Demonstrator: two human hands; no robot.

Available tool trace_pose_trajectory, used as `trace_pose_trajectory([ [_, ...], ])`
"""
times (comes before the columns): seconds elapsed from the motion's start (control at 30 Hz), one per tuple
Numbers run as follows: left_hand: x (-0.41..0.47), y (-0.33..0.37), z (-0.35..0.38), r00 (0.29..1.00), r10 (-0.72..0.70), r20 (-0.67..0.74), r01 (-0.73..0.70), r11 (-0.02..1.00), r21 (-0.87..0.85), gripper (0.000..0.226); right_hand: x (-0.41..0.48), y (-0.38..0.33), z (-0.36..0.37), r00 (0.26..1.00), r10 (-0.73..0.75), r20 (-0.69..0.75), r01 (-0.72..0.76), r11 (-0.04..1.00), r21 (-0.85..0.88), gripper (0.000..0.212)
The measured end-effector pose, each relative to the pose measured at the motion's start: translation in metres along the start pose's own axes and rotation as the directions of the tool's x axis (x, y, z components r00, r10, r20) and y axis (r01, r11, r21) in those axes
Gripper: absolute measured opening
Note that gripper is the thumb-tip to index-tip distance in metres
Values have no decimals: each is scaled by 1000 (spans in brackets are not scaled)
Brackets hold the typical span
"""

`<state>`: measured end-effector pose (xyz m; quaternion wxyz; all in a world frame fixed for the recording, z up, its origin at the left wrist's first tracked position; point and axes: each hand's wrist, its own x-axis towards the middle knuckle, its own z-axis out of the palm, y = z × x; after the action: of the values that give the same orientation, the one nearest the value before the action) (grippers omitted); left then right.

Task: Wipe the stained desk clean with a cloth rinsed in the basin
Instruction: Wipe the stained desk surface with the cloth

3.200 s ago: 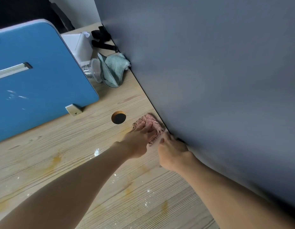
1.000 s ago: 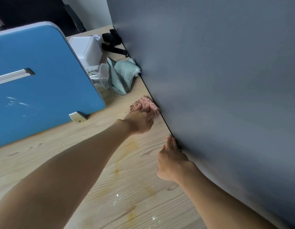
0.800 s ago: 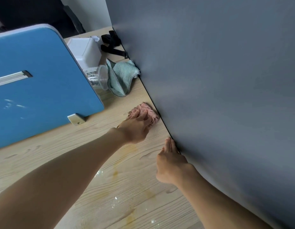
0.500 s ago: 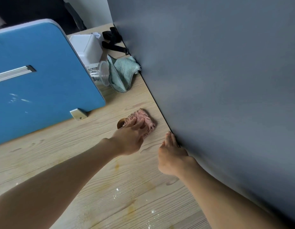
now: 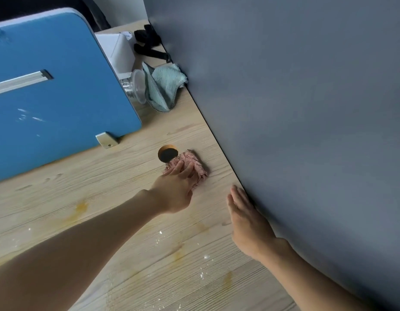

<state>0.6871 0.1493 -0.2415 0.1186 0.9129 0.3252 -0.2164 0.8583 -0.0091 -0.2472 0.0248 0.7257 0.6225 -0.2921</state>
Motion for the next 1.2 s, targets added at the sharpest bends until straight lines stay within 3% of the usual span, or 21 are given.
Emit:
trace_pose_trajectory([
  [0.2, 5, 11, 2, 1000, -17, -14, 16, 998, -63, 65, 4, 0, 6, 999, -1, -40, 1, 1000, 12, 72],
  [0.37, -34, 15, 21, 998, 25, 62, -24, 999, -30, 70, 1, -4, -5, 1000, 16, -1, -16, 1000, 7, 72],
  [0.63, -27, 24, 20, 1000, 15, -4, -15, 997, -74, 73, -41, -9, 12, 1000, 5, 29, -2, 996, -86, 76],
  [0.8, -49, 24, 31, 997, 43, 67, -40, 998, -42, 69, -38, -4, 10, 999, -19, 36, 21, 999, -42, 77],
  [1.0, -26, 36, 18, 1000, 6, 20, -3, 994, -106, 71, -43, -4, -2, 998, -4, 69, -2, 997, 81, 75],
  [1.2, -58, 32, 45, 992, 78, 104, -75, 997, -30, 76, -73, 2, 5, 990, 5, 139, -12, 998, 54, 68],
])
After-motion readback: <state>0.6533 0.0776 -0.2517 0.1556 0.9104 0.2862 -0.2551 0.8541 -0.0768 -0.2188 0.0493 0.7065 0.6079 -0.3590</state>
